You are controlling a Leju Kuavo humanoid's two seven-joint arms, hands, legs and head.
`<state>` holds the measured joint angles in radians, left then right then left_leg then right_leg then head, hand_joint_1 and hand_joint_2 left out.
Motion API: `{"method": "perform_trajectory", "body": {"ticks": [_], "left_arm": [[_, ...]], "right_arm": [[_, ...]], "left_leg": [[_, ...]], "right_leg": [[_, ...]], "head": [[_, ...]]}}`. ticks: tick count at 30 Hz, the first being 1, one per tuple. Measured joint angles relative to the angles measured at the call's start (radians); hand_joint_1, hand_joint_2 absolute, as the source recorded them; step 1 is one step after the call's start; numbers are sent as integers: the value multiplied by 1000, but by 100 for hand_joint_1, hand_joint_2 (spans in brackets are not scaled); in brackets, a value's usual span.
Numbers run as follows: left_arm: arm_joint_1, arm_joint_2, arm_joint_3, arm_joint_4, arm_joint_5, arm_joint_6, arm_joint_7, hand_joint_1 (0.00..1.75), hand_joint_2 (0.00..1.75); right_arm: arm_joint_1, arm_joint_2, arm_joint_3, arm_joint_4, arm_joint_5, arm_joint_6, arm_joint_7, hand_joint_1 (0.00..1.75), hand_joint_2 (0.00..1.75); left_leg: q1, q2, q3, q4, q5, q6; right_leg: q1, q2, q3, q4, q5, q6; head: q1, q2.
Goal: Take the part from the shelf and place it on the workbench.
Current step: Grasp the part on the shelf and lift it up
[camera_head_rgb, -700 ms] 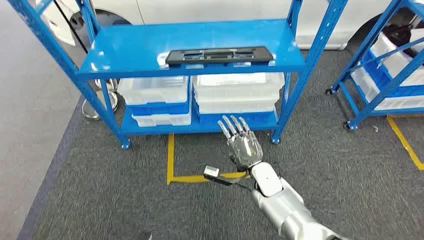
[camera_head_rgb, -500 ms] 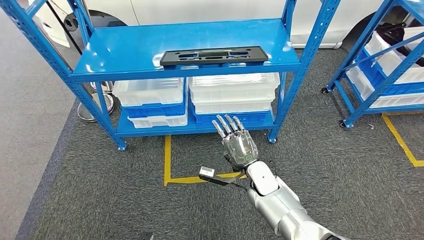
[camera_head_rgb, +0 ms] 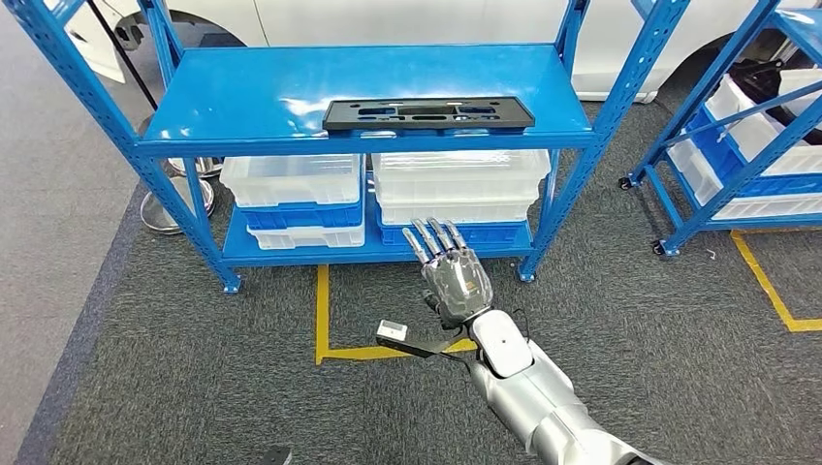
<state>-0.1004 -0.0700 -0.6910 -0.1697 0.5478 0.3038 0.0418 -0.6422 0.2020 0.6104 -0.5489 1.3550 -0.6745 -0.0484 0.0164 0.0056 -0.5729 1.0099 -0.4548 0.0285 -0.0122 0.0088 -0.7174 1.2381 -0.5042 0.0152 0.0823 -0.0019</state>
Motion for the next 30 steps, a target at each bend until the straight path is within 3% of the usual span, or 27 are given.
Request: {"method": "perform_trajectory", "body": {"ticks": [2,3,5,8,9,11,12,13,14,16,18,21,23,26,27,28,29,30], "left_arm": [[-1,0,-2,0,-1,0,0,0,0],[-1,0,-3,0,-1,0,1,0,0],[-2,0,-5,0,-2,-1,2,0,0],[-3,0,-9,0,-2,-1,3,0,0],[-4,0,-10,0,-2,-1,3,0,0],[-3,1,-11,0,-2,-1,3,0,0],[-2,1,-12,0,-2,-1,3,0,0],[-1,1,-12,0,-2,0,3,0,0],[0,1,-12,0,-2,0,3,0,0],[0,3,-13,0,-2,0,4,0,0],[-1,3,-15,0,-2,0,6,0,0],[-2,4,-18,0,-3,0,7,0,0],[-3,4,-18,0,-3,0,6,0,0],[-7,4,-19,0,-3,0,6,0,0],[-6,4,-19,0,-2,-1,6,0,0],[-6,4,-19,0,-2,-1,6,0,0],[-5,4,-19,0,-2,-1,6,0,0],[-5,4,-19,0,-2,-1,6,0,0]], "right_arm": [[-1,0,0,0,-3,0,0,0,175],[-2,0,0,0,-4,0,0,0,175],[-1,0,0,0,-6,0,0,0,175],[-2,1,0,-2,-7,-1,0,0,175],[-2,3,0,-3,-7,-1,0,0,175],[-2,5,0,-3,-7,-1,0,0,175],[0,5,0,-3,-7,-1,0,0,175],[1,5,0,-3,-7,-1,0,0,175],[2,5,0,-3,-7,-1,0,0,175],[3,6,0,-3,-8,0,0,0,175],[2,7,0,-3,-9,0,0,0,175],[2,9,0,-3,-8,0,-3,0,175],[1,12,1,-5,-8,1,-6,0,175],[4,16,5,-6,-6,2,-8,0,175],[7,16,7,-5,-6,3,-8,0,175],[10,16,8,-5,-6,3,-8,0,175],[12,16,9,-5,-6,4,-8,0,175],[12,17,10,-6,-6,4,-8,0,175]], "left_leg": [[-2,0,10,4,-12,-7],[-4,-1,12,6,-16,-11],[-7,1,12,6,-20,-22],[-5,3,4,34,-44,-38],[-4,2,-16,76,-66,-42],[-2,1,-85,207,-117,-49],[0,2,-118,260,-128,-52],[2,2,-138,281,-120,-55],[4,2,-138,264,-92,-57],[8,2,-92,143,-11,-58],[7,0,-47,42,25,-52],[2,-3,-38,20,17,-32],[4,-3,-32,14,17,-17],[3,-3,-25,11,12,-1],[2,-3,-23,11,9,1],[0,-3,-21,11,6,2],[-1,-4,-16,12,3,3],[-2,-5,-10,12,-1,2]], "right_leg": [[4,-5,57,-129,66,-11],[7,-7,76,-169,77,-16],[13,-6,87,-193,70,-24],[3,-3,101,-210,67,-39],[0,-3,108,-214,66,-44],[0,-4,114,-215,61,-51],[0,-3,116,-214,58,-52],[0,-2,119,-214,55,-52],[-1,0,123,-213,51,-50],[-3,3,134,-208,40,-42],[0,6,137,-201,30,-30],[1,5,135,-201,24,-14],[-1,2,125,-173,5,-5],[-3,-2,35,-4,-64,3],[-3,-2,2,49,-75,4],[-2,-2,-18,69,-66,3],[-2,-2,-19,53,-39,0],[0,-2,-1,1,3,-6]], "head": [[0,0],[0,0],[-1,0],[-2,0],[-3,0],[-5,0],[-5,0],[-5,0],[-5,0],[-5,0],[-5,0],[-5,0],[-5,0],[-4,0],[-4,0],[-4,0],[-4,0],[-4,0]]}}
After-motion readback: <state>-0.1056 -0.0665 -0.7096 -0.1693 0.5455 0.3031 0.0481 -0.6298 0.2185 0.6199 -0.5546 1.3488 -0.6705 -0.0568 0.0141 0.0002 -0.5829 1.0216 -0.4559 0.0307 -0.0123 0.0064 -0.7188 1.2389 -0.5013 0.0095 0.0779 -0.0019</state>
